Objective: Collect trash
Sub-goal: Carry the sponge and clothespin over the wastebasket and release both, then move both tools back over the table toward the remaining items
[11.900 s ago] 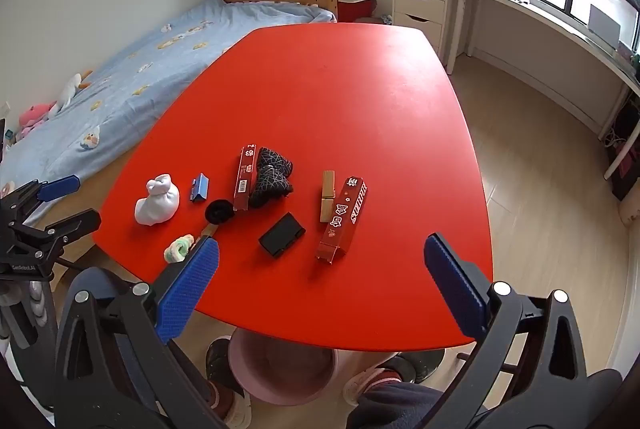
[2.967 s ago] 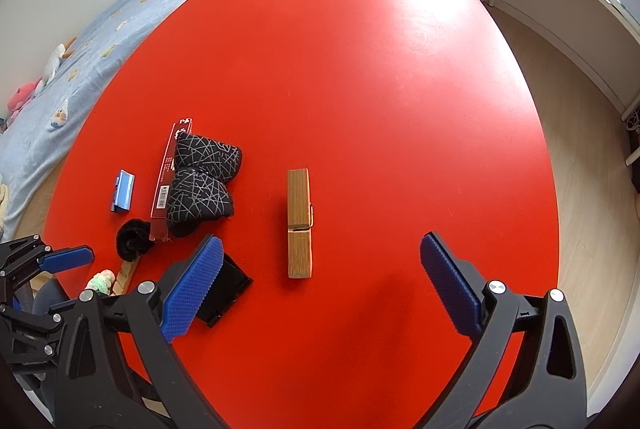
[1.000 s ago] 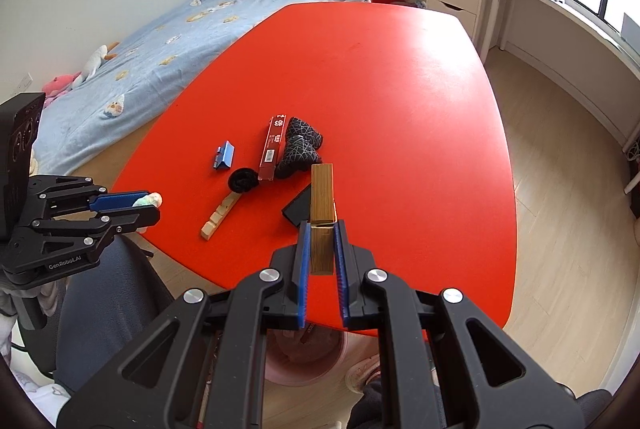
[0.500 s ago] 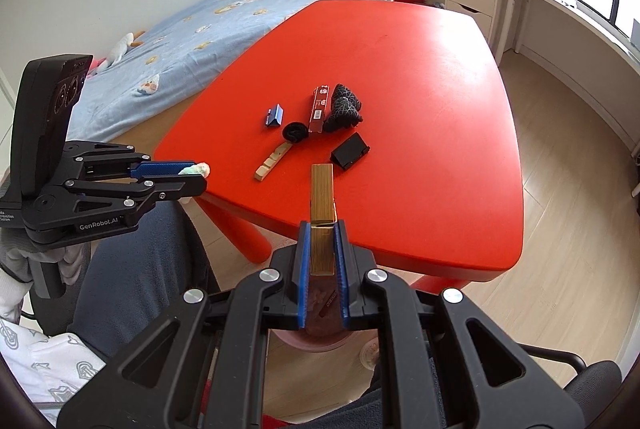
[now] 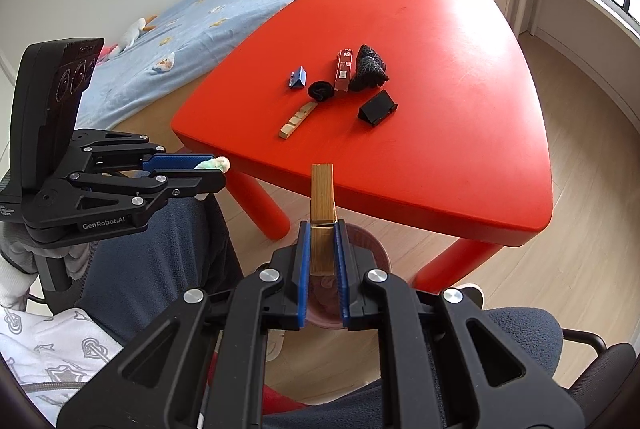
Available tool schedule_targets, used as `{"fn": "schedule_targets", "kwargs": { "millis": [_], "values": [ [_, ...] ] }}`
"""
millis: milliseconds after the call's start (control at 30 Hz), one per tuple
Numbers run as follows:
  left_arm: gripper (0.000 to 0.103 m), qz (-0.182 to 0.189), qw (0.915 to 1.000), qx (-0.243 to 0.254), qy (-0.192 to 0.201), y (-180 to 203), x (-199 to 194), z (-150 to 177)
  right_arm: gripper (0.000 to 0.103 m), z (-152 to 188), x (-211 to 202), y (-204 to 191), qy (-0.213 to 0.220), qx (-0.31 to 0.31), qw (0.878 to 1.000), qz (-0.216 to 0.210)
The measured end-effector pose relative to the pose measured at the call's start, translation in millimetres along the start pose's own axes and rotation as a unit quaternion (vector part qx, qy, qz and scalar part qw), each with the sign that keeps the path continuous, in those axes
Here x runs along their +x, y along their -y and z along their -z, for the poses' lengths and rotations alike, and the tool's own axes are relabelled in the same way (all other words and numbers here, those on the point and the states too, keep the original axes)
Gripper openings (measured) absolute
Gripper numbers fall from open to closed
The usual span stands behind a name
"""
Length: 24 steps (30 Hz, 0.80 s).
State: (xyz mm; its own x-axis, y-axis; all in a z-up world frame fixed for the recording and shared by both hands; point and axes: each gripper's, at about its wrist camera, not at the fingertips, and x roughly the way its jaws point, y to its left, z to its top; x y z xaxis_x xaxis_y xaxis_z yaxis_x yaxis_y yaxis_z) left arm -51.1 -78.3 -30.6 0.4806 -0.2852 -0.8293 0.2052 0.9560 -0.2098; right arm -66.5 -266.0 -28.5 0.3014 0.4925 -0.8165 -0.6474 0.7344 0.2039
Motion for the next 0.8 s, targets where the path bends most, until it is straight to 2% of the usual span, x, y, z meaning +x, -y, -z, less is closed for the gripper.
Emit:
{"fn": "schedule_targets", "kwargs": {
  "millis": [133, 200, 233, 267, 300, 333, 367, 500, 800],
  "values": [
    [0.018, 0.0, 1.0, 0.001, -0.003, -0.6, 1.8, -0.4, 0.012, 1.9, 1.4, -0.5, -0.003, 0.001, 1.0, -0.007],
    [0.028, -0.002, 1.0, 0.0, -0.003, -1.4, 2.2, -0.6, 0.016, 2.7, 2.1, 0.7, -0.003, 0.004, 1.0, -0.003],
    [0.034, -0.005, 1.0, 0.0, -0.004, -1.9, 2.8, -0.8, 0.038, 1.9, 2.4, 4.6, -0.002, 0.006, 1.0, 0.001],
    [0.057, -0.012, 0.9999, 0.0, -0.002, -2.2, 3.2, -0.8, 0.073, 2.2, 1.8, 6.0, 0.002, 0.009, 1.0, 0.005],
    [0.074, -0.018, 0.9998, -0.002, 0.003, -2.8, 2.3, -0.2, 0.085, 2.6, 0.4, 6.9, 0.009, 0.012, 1.0, 0.008],
    [0.081, -0.021, 0.9997, -0.005, 0.008, -4.0, 1.1, 0.0, 0.091, 2.4, -0.6, 7.8, 0.012, 0.014, 1.0, 0.009],
    [0.091, -0.024, 0.9996, -0.008, 0.013, -5.7, 0.2, 0.1, 0.092, 2.2, -0.2, 8.9, 0.01, 0.016, 1.0, 0.012],
    [0.095, -0.028, 0.9994, -0.017, 0.012, -10.3, 0.2, 0.9, 0.097, 3.5, 2.6, 13.0, 0.006, 0.025, 1.0, 0.017],
    [0.095, -0.033, 0.9992, -0.021, 0.011, -13.4, -0.2, 1.8, 0.098, 3.8, 4.0, 14.2, 0.005, 0.031, 0.999, 0.016]
  ]
}}
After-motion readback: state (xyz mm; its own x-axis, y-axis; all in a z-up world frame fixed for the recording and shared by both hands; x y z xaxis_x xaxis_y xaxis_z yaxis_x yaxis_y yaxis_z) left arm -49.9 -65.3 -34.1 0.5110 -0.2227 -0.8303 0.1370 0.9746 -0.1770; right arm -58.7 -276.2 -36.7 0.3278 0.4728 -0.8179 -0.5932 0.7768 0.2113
